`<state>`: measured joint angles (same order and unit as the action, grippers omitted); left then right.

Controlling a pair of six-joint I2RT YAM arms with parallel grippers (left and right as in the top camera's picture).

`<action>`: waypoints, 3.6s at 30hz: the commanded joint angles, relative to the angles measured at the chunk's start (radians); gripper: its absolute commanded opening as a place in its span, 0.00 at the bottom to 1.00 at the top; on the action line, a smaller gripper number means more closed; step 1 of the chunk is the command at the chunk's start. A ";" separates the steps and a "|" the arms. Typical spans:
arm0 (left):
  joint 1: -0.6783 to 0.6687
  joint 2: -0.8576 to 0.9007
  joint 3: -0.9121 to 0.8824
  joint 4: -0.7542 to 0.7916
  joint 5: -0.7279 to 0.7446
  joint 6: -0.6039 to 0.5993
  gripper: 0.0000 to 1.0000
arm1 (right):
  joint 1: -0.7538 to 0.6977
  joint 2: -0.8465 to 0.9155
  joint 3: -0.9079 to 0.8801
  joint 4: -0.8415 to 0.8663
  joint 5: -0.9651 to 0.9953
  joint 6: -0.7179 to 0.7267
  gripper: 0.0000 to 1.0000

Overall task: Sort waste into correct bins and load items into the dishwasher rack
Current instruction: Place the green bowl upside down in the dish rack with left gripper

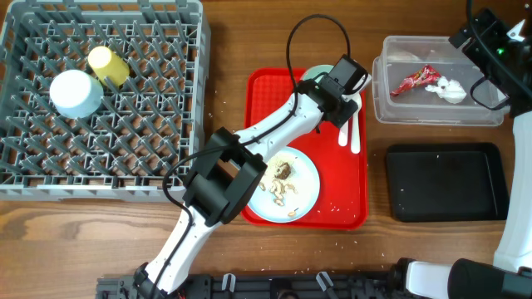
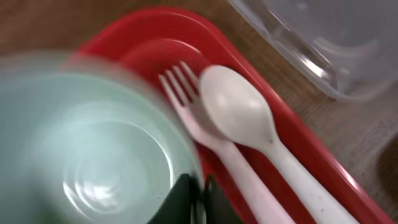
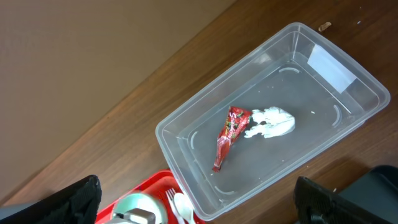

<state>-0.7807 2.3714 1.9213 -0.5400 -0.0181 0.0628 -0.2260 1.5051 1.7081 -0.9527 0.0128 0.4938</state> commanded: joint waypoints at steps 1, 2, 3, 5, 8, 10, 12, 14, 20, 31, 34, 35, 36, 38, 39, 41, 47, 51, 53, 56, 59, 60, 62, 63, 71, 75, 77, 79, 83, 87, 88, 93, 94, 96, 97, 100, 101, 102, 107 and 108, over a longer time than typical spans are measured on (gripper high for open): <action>0.007 -0.048 -0.003 -0.002 -0.002 -0.103 0.04 | -0.003 -0.005 0.002 0.002 0.016 0.006 1.00; 0.014 -0.076 -0.003 -0.005 -0.002 -0.135 0.04 | -0.003 -0.005 0.002 0.002 0.016 0.006 1.00; 0.029 -0.129 -0.003 -0.018 -0.002 -0.204 0.04 | -0.003 -0.005 0.002 0.002 0.016 0.006 1.00; 0.059 -0.207 -0.003 -0.039 0.003 -0.297 0.04 | -0.003 -0.005 0.002 0.002 0.016 0.006 1.00; 0.191 -0.405 -0.003 -0.169 0.121 -0.521 0.04 | -0.003 -0.005 0.002 0.002 0.016 0.006 1.00; 0.338 -0.513 -0.003 -0.324 0.227 -0.616 0.04 | -0.003 -0.005 0.002 0.002 0.016 0.007 1.00; 0.517 -0.575 -0.003 -0.438 0.344 -0.628 0.04 | -0.003 -0.005 0.002 0.002 0.016 0.006 1.00; 0.739 -0.583 -0.006 -0.513 0.519 -0.628 0.04 | -0.003 -0.005 0.002 0.002 0.016 0.007 1.00; 1.276 -0.572 -0.220 -0.512 1.054 -0.561 0.04 | -0.003 -0.005 0.002 0.002 0.016 0.006 1.00; 1.500 -0.521 -0.545 -0.289 1.315 -0.512 0.04 | -0.003 -0.005 0.002 0.002 0.016 0.006 1.00; 1.565 -0.521 -0.545 -0.293 1.299 -0.512 0.04 | -0.003 -0.005 0.002 0.002 0.016 0.006 1.00; 1.583 -0.521 -0.545 -0.295 1.291 -0.512 0.04 | -0.003 -0.005 0.002 0.002 0.016 0.006 1.00; 1.601 -0.521 -0.545 -0.306 1.268 -0.511 0.04 | -0.003 -0.005 0.002 0.002 0.016 0.006 1.00; 1.609 -0.521 -0.546 -0.317 1.219 -0.511 0.04 | -0.003 -0.005 0.002 0.002 0.016 0.006 1.00; 1.608 -0.521 -0.547 -0.320 1.205 -0.511 0.04 | -0.003 -0.005 0.002 0.002 0.016 0.006 1.00; 1.608 -0.521 -0.547 -0.319 1.194 -0.511 0.04 | -0.003 -0.005 0.002 0.002 0.016 0.006 1.00; 1.607 -0.521 -0.547 -0.169 1.561 -0.511 0.04 | -0.003 -0.005 0.002 0.002 0.016 0.006 1.00; 1.604 -0.520 -0.551 -0.167 1.483 -0.511 0.04 | -0.003 -0.005 0.002 0.002 0.016 0.006 1.00; 1.585 -0.520 -0.565 -0.167 1.431 -0.511 0.04 | -0.003 -0.005 0.002 0.002 0.016 0.006 1.00; 1.555 -0.520 -0.576 -0.166 1.365 -0.512 0.04 | -0.003 -0.005 0.002 0.002 0.016 0.007 1.00; 1.556 -0.519 -0.576 -0.162 1.240 -0.516 0.04 | -0.003 -0.005 0.002 0.002 0.016 0.006 1.00; 1.559 -0.519 -0.576 -0.163 1.226 -0.515 0.04 | -0.003 -0.005 0.002 0.002 0.016 0.006 1.00; 1.559 -0.518 -0.576 -0.163 1.201 -0.515 0.04 | -0.003 -0.005 0.002 0.002 0.016 0.006 1.00; 1.559 -0.514 -0.576 -0.163 1.202 -0.515 0.04 | -0.003 -0.005 0.002 0.002 0.016 0.006 1.00; 1.601 -0.530 -0.575 -0.208 0.983 -0.410 0.04 | -0.003 -0.005 0.002 0.002 0.016 0.006 1.00; 1.667 -0.594 -0.575 -0.297 0.710 -0.410 0.42 | -0.003 -0.005 0.002 0.002 0.016 0.006 1.00; 1.681 -0.644 -0.570 -0.321 0.638 -0.416 0.75 | -0.003 -0.005 0.002 0.002 0.016 0.006 1.00; 1.678 -0.711 -0.552 -0.356 0.555 -0.440 0.99 | -0.003 -0.005 0.002 0.002 0.016 0.006 1.00; 1.547 -0.860 -0.546 -0.365 0.546 -0.410 0.15 | -0.003 -0.005 0.002 0.002 0.016 0.006 1.00; 1.214 -0.809 -0.546 -0.309 0.093 -0.467 0.04 | -0.003 -0.005 0.002 0.002 0.016 0.006 1.00; 1.170 -0.789 -0.546 -0.304 -0.025 -0.503 0.04 | -0.003 -0.005 0.002 0.002 0.016 0.006 1.00; 1.119 -0.614 -0.547 -0.269 -0.211 -0.547 0.04 | -0.003 -0.005 0.002 0.002 0.016 0.006 1.00; 1.128 -0.590 -0.547 -0.280 -0.212 -0.551 0.04 | -0.003 -0.005 0.002 0.002 0.016 0.006 1.00; 1.161 -0.576 -0.547 -0.306 -0.219 -0.577 0.04 | -0.003 -0.005 0.002 0.002 0.016 0.006 1.00; 1.181 -0.577 -0.547 -0.315 -0.219 -0.584 0.04 | -0.003 -0.005 0.002 0.002 0.016 0.006 1.00; 1.275 -0.624 -0.547 -0.391 -0.218 -0.659 0.04 | -0.003 -0.005 0.002 0.002 0.016 0.006 1.00; 1.305 -0.651 -0.547 -0.405 -0.212 -0.665 0.04 | -0.003 -0.005 0.002 0.002 0.016 0.006 1.00; 1.331 -0.687 -0.547 -0.419 -0.177 -0.681 0.04 | -0.003 -0.005 0.002 0.002 0.016 0.006 1.00; 1.315 -0.952 -0.547 -0.422 0.143 -0.677 0.04 | -0.003 -0.005 0.002 0.002 0.016 0.006 1.00; 1.302 -1.003 -0.547 -0.422 0.220 -0.677 0.06 | -0.003 -0.005 0.002 0.002 0.016 0.006 1.00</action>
<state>0.5526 1.5131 1.3773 -0.9619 -0.0250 -0.5972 -0.2260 1.5051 1.7077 -0.9531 0.0128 0.4938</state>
